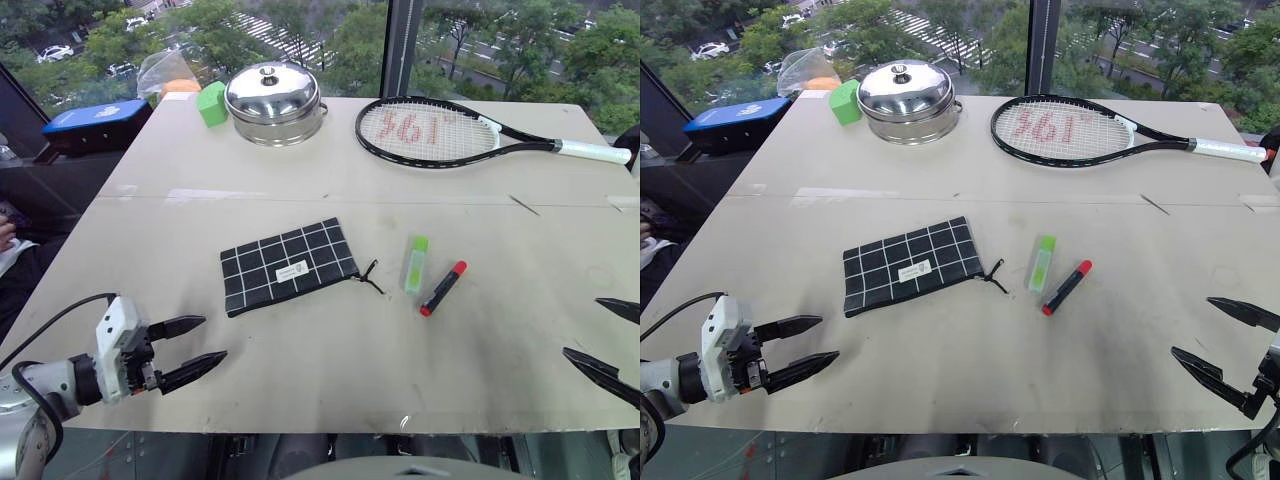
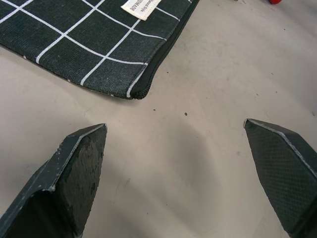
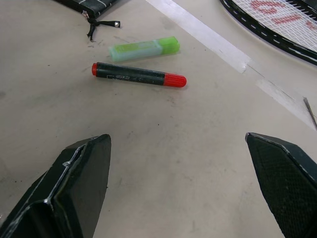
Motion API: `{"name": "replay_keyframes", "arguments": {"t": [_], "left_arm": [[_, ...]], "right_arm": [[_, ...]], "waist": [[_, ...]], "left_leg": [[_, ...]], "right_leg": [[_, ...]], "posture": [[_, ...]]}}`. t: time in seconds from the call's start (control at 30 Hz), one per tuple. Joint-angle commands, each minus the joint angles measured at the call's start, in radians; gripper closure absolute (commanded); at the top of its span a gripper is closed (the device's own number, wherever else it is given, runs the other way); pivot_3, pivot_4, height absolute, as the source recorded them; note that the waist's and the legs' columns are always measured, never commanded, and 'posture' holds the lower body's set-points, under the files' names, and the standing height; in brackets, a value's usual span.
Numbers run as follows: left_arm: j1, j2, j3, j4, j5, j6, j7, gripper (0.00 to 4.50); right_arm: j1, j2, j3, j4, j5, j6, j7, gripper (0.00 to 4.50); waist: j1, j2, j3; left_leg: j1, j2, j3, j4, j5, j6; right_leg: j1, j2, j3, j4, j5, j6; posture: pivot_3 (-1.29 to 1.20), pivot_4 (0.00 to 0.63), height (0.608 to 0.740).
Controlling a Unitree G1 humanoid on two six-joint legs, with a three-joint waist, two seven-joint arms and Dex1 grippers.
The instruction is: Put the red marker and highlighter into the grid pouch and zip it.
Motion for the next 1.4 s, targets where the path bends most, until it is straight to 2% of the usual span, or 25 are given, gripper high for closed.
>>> {"name": "replay_keyframes", "arguments": {"t": [0.03, 0.1, 0.23, 0.33, 0.43, 0.53, 0.7, 0.87, 0.97, 1.4], "left_arm": [[-0.010, -0.015, 0.025, -0.070, -0.045, 0.038, 0.040, 0.00], [-0.041, -0.033, 0.024, -0.088, -0.051, 0.051, 0.093, 0.00], [-0.079, -0.028, 0.028, -0.017, 0.025, -0.040, 0.098, 0.00], [-0.119, -0.005, -0.004, 0.107, 0.180, -0.317, 0.067, 0.00], [-0.179, 0.007, -0.048, 0.280, 0.347, -0.692, 0.081, 0.00], [-0.237, 0.014, -0.095, 0.428, 0.484, -0.976, 0.147, 0.00], [-0.282, 0.006, -0.150, 0.509, 0.694, -1.223, 0.333, 0.00], [-0.299, 0.000, -0.195, 0.526, 0.820, -1.293, 0.478, 0.00], [-0.341, -0.007, -0.216, 0.535, 0.926, -1.300, 0.595, 0.00], [-0.486, 0.038, -0.366, 0.610, 1.198, -1.298, 0.941, 0.00]], "right_arm": [[-0.026, -0.022, -0.022, -0.013, 0.047, 0.004, -0.001, 0.08], [-0.073, -0.036, 0.007, -0.045, 0.107, 0.052, -0.026, 0.08], [-0.127, -0.041, 0.037, -0.114, 0.207, 0.125, -0.066, 0.08], [-0.150, -0.051, 0.076, -0.174, 0.261, 0.169, -0.082, 0.08], [-0.164, -0.060, 0.115, -0.218, 0.274, 0.188, -0.087, 0.08], [-0.178, -0.060, 0.138, -0.245, 0.282, 0.199, -0.106, 0.08], [-0.170, -0.050, 0.137, -0.262, 0.279, 0.200, -0.119, 0.08], [-0.147, -0.041, 0.126, -0.277, 0.281, 0.192, -0.125, 0.08], [-0.140, -0.039, 0.126, -0.283, 0.283, 0.190, -0.130, 0.08], [-0.123, -0.024, 0.125, -0.288, 0.277, 0.174, -0.133, 0.08]], "waist": [[0.000, 0.000, 0.000], [0.000, 0.000, 0.000], [0.000, 0.000, 0.000], [0.001, 0.000, 0.000], [0.003, 0.000, -0.001], [0.005, -0.002, -0.002], [0.008, -0.002, -0.004], [0.015, 0.009, -0.009], [0.026, 0.010, -0.010], [0.029, 0.011, -0.010]], "left_leg": [[0.000, 0.000, 0.000, 0.000, 0.000, 0.000], [0.000, 0.000, 0.000, 0.000, 0.000, 0.000], [0.001, 0.000, 0.000, 0.001, 0.000, 0.000], [0.001, 0.000, -0.001, 0.000, 0.002, 0.004], [0.000, 0.000, 0.000, -0.002, 0.002, 0.004], [0.000, -0.001, 0.002, -0.002, 0.001, 0.005], [0.000, -0.001, 0.002, -0.002, 0.000, 0.005], [0.000, -0.002, 0.003, -0.002, 0.000, 0.005], [0.001, -0.002, 0.003, -0.002, 0.001, 0.006], [0.002, -0.002, 0.001, 0.000, 0.001, 0.007]], "right_leg": [[0.000, 0.000, 0.000, 0.000, 0.000, 0.000], [0.000, 0.000, 0.000, 0.000, 0.000, 0.000], [0.000, 0.000, 0.001, 0.001, 0.002, -0.003], [0.000, 0.001, 0.000, 0.001, 0.002, -0.004], [-0.001, 0.001, -0.001, 0.000, 0.001, -0.006], [-0.001, -0.001, 0.000, 0.000, 0.001, -0.006], [-0.001, -0.004, 0.001, -0.001, 0.001, -0.006], [0.000, -0.006, 0.000, 0.000, 0.001, -0.006], [0.000, -0.006, -0.001, 0.001, 0.001, -0.006], [0.003, -0.004, -0.011, 0.004, 0.000, -0.003]], "posture": [[0.00, 0.150, 0.740], [0.00, 0.150, 0.740], [0.00, 0.150, 0.740], [0.00, 0.150, 0.740], [0.00, 0.150, 0.740], [0.00, 0.150, 0.740], [0.00, 0.150, 0.740], [0.00, 0.150, 0.740], [0.00, 0.150, 0.740], [0.00, 0.150, 0.740]]}}
